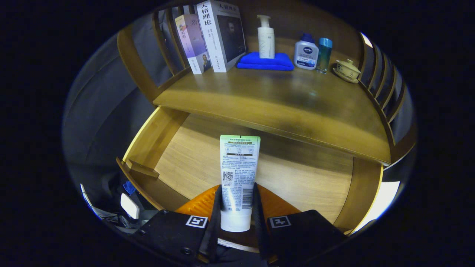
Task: Pull open the drawer, take out the items inside it, and place them on the countertop above the cabinet.
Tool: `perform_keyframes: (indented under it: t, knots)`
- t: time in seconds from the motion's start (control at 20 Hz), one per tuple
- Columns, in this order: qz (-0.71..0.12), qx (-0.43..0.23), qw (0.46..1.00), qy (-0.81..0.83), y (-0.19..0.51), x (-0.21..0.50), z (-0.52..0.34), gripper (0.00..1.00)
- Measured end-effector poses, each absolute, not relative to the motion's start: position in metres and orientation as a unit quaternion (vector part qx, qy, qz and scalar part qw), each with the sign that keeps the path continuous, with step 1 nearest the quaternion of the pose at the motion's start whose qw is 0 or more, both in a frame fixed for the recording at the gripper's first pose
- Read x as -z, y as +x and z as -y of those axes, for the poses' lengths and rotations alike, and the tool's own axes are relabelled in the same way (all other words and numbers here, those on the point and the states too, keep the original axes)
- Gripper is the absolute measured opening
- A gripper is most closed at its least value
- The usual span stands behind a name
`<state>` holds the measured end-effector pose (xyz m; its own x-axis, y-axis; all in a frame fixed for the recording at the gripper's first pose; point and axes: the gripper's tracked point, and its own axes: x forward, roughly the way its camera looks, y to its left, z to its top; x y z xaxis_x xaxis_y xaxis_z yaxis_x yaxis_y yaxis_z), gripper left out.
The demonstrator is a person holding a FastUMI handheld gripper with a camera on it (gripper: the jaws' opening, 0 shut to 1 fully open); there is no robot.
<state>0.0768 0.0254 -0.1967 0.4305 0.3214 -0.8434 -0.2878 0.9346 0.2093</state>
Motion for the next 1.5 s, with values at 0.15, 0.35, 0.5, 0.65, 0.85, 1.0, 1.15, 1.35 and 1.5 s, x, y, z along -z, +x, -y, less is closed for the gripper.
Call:
perform_keyframes:
  t: [0.15,0.35,0.5,0.65,0.85,1.0,1.15,1.35,1.5]
  knots:
    - [-0.495,-0.183,0.849,0.023,0.076,0.185,-0.023,0.46]
    - [-0.481,-0.187,0.856,0.043,0.077,0.165,-0.02,0.46]
    - [-0.468,-0.183,0.863,0.055,0.091,0.152,-0.016,0.46]
    - [-0.458,-0.174,0.868,0.076,0.116,0.14,-0.013,0.46]
    - [-0.448,-0.143,0.879,0.085,0.164,0.129,0.002,0.46]
    - [-0.459,-0.122,0.875,0.094,0.193,0.132,0.012,0.46]
    - [-0.47,-0.105,0.871,0.1,0.222,0.136,0.021,0.46]
    - [-0.485,-0.092,0.866,0.082,0.248,0.148,0.027,0.46]
    - [-0.505,-0.089,0.853,0.093,0.258,0.163,0.023,0.46]
